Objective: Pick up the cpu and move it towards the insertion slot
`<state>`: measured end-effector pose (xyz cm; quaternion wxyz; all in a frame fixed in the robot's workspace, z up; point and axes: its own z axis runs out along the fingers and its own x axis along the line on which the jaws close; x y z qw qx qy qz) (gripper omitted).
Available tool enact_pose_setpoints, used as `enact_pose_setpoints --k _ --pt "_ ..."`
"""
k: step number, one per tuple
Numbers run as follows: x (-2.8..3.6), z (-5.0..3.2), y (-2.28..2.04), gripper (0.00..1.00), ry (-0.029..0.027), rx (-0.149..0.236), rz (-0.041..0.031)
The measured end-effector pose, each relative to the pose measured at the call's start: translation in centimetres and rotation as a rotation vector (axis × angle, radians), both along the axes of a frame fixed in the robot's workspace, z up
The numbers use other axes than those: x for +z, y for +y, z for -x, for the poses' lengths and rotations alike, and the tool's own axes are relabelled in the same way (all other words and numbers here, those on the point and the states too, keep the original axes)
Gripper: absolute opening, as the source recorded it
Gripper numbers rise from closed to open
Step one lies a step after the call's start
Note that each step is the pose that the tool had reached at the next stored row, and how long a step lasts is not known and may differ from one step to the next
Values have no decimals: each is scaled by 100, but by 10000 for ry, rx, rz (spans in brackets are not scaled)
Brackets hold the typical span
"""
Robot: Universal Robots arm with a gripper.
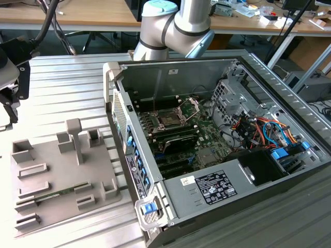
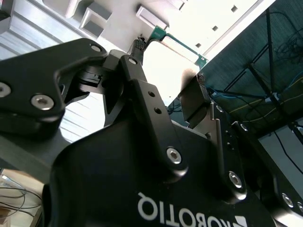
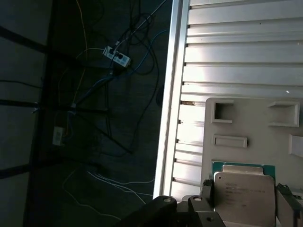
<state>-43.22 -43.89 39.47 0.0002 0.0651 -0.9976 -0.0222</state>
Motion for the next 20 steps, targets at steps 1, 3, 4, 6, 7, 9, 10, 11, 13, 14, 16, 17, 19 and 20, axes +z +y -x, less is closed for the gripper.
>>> enact_pose_setpoints --k 1,3,4,6,7,9,10,11,13,14,16,17,19,20 --pt "12 0 0 55 1 0 -2" --pt "45 0 0 55 0 0 0" --pt "61 0 0 55 0 0 0" --pt "81 0 0 55 0 -1 -1" --pt "96 0 0 55 0 0 0" --pt "122 0 0 55 0 0 -1" --pt "140 0 0 55 0 0 -1" --pt "156 0 0 55 0 0 0" --pt "182 0 0 55 0 -1 -1" --pt "197 0 0 55 0 0 0" --pt "224 0 0 55 1 0 0" --pt "231 0 0 55 1 0 0" --pt "249 0 0 55 1 0 0" --pt "254 0 0 55 0 0 -1"
